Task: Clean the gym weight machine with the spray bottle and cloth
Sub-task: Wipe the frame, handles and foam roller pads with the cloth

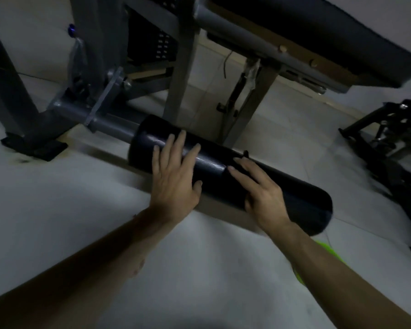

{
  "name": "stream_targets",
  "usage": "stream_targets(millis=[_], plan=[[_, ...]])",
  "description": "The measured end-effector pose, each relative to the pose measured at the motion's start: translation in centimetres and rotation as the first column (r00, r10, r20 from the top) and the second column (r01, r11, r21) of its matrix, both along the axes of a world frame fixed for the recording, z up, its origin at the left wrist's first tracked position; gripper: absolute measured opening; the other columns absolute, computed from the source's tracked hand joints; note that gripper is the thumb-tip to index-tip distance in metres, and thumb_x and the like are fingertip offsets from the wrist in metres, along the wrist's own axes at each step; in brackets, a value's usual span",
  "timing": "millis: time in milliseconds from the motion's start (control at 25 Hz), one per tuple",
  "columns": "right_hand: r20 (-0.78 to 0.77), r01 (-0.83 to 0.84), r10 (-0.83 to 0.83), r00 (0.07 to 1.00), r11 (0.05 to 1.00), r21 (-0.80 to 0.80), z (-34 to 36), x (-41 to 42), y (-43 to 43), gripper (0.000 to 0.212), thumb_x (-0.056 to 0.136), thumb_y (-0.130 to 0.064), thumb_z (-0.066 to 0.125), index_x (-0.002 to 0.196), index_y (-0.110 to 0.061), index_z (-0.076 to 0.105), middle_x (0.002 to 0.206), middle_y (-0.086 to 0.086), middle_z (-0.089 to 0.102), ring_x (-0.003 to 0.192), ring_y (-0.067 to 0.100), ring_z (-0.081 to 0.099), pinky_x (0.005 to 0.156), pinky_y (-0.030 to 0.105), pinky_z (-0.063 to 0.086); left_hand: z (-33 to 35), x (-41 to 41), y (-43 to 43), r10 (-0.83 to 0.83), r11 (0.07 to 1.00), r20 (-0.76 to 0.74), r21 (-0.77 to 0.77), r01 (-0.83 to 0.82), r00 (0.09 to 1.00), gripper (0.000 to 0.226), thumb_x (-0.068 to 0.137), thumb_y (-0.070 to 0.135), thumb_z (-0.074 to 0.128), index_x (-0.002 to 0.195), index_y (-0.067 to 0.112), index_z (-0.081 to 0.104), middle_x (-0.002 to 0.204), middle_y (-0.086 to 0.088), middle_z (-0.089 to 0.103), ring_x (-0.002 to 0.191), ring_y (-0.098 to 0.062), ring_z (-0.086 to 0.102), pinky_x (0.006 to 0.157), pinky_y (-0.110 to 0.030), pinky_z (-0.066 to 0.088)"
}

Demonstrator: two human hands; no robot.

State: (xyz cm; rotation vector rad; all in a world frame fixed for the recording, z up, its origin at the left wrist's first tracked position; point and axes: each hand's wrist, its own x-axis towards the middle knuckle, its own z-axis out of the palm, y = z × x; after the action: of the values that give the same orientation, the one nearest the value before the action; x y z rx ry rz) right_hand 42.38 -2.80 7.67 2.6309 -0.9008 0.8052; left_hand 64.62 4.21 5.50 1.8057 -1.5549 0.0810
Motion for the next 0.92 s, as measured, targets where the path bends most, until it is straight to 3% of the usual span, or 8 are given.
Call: stream_targets(millis=[160, 280, 400, 520, 680, 760, 840, 920], plan=[[0.073, 0.310, -0.316, 0.946, 0.947, 0.087, -0.6, -13.2, 1.1, 0.076, 0.071, 0.011, 0.046, 0.140, -0.014, 0.063, 0.153, 0.006, 0.052, 0.143, 0.026, 0.049, 0.114, 0.042, 0.045, -0.4, -6.2, -1.0, -0.199, 0.979, 0.184, 0.007, 0.201, 0.963, 0.069, 0.074, 0.026, 0.081, 0.138, 0.022, 0.056, 0.162, -0.005, 0.034, 0.151, -0.028, 0.025, 0.119, -0.051, 0.023], [0.235, 0.480, -0.520, 0.821, 0.852, 0.209, -0.6, -17.1, 1.8, 0.079, 0.064, 0.002, 0.043, 0.138, -0.015, 0.065, 0.149, 0.001, 0.053, 0.136, 0.027, 0.054, 0.116, 0.033, 0.041, 0.0, -9.0, -1.5, -0.228, 0.973, 0.223, 0.010, 0.232, 0.948, 0.074, 0.070, 0.027, 0.083, 0.139, 0.020, 0.056, 0.158, -0.003, 0.041, 0.147, -0.027, 0.033, 0.113, -0.046, 0.029], [0.330, 0.416, -0.476, 0.815, 0.878, 0.237, -0.5, -10.9, 1.1, 0.073, 0.066, 0.002, 0.043, 0.132, -0.014, 0.069, 0.142, 0.002, 0.060, 0.128, 0.023, 0.058, 0.113, 0.013, 0.034, -0.1, -11.1, -1.8, -0.207, 0.977, 0.265, 0.010, 0.212, 0.942, 0.092, 0.067, 0.029, 0.083, 0.149, 0.016, 0.045, 0.161, -0.004, 0.036, 0.148, -0.027, 0.031, 0.114, -0.044, 0.028], [0.259, 0.244, -0.290, 0.921, 0.950, 0.198, 0.1, -4.9, 0.1, 0.063, 0.076, -0.002, 0.042, 0.133, -0.010, 0.068, 0.141, 0.008, 0.060, 0.127, 0.024, 0.060, 0.112, 0.024, 0.044, -0.7, -12.8, -1.9, -0.151, 0.988, 0.283, 0.048, 0.144, 0.947, 0.112, 0.066, 0.035, 0.084, 0.158, 0.010, 0.026, 0.165, -0.007, 0.027, 0.152, -0.027, 0.025, 0.121, -0.046, 0.021], [0.188, 0.229, -0.253, 0.949, 0.963, 0.140, -0.2, -12.0, -0.2, 0.071, 0.070, 0.008, 0.048, 0.135, -0.014, 0.067, 0.145, 0.005, 0.057, 0.134, 0.023, 0.056, 0.112, 0.030, 0.045, -1.3, -13.4, -2.3, -0.099, 0.993, 0.385, 0.100, 0.065, 0.918, 0.122, 0.062, 0.043, 0.088, 0.159, 0.010, 0.023, 0.167, -0.010, 0.021, 0.153, -0.031, 0.021, 0.122, -0.051, 0.018], [0.296, 0.398, -0.456, 0.840, 0.887, 0.236, -0.7, -17.1, 0.3, 0.071, 0.068, 0.008, 0.048, 0.132, -0.018, 0.069, 0.141, 0.000, 0.059, 0.131, 0.020, 0.056, 0.113, 0.024, 0.041, -1.4, -13.7, -2.6, -0.086, 0.993, 0.403, 0.107, 0.046, 0.911, 0.119, 0.064, 0.038, 0.089, 0.159, 0.010, 0.023, 0.167, -0.011, 0.021, 0.152, -0.033, 0.022, 0.121, -0.053, 0.019], [0.476, 0.436, -0.638, 0.605, 0.766, 0.473, -0.9, -18.6, -0.4, 0.061, 0.074, -0.002, 0.046, 0.124, -0.026, 0.073, 0.131, -0.005, 0.066, 0.122, 0.022, 0.063, 0.112, 0.035, 0.046, -1.6, -13.9, -2.7, -0.062, 0.995, 0.416, 0.093, 0.026, 0.907, 0.111, 0.072, 0.032, 0.086, 0.160, 0.010, 0.021, 0.167, -0.012, 0.021, 0.152, -0.034, 0.022, 0.121, -0.054, 0.019], [0.632, 0.139, -0.708, 0.315, 0.693, 0.707, 0.0, -17.4, -1.8, 0.046, 0.084, -0.008, 0.049, 0.117, -0.030, 0.074, 0.122, -0.009, 0.072, 0.118, 0.020, 0.066, 0.110, 0.047, 0.049, -1.9, -14.1, -2.8, -0.050, 0.997, 0.422, 0.074, 0.020, 0.905, 0.106, 0.077, 0.029, 0.083, 0.160, 0.011, 0.020, 0.167, -0.012, 0.021, 0.152, -0.034, 0.022, 0.121, -0.054, 0.018]])
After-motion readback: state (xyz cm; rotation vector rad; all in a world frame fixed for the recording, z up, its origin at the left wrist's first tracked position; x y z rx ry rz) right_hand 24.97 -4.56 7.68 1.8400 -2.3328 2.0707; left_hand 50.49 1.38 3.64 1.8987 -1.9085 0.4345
